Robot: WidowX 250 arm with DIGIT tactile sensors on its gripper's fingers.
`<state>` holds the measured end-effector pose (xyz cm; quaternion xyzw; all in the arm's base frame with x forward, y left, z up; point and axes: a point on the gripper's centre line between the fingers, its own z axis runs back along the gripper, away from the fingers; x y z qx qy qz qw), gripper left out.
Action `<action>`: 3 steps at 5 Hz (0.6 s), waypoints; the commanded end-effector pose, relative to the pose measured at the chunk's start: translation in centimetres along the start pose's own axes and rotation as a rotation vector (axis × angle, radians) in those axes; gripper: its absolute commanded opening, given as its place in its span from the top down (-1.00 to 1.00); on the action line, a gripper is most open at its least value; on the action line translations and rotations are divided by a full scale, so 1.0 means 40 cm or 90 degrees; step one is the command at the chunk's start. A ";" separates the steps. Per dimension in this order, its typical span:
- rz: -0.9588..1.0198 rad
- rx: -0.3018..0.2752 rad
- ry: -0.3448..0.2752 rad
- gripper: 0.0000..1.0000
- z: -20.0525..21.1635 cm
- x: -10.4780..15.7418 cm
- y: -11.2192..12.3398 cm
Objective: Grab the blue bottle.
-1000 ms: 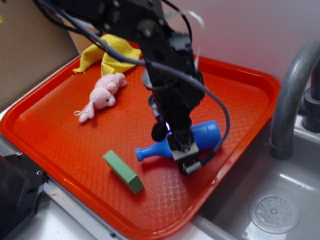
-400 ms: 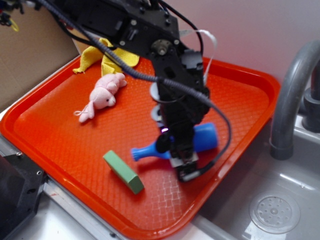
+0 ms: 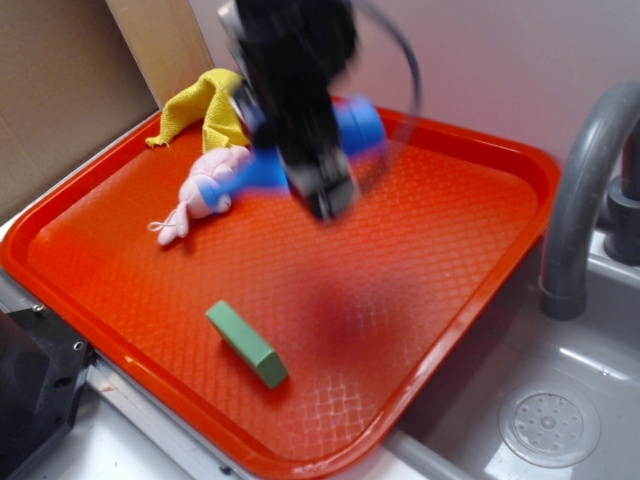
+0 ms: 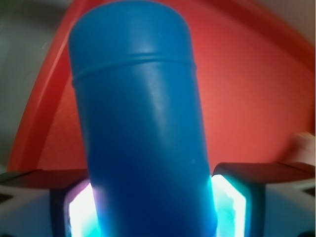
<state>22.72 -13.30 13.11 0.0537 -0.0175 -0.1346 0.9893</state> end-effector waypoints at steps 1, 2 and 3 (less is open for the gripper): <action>0.239 0.010 -0.085 1.00 0.232 -0.083 0.173; 0.320 -0.002 -0.102 1.00 0.276 -0.128 0.215; 0.295 -0.002 -0.091 1.00 0.263 -0.116 0.226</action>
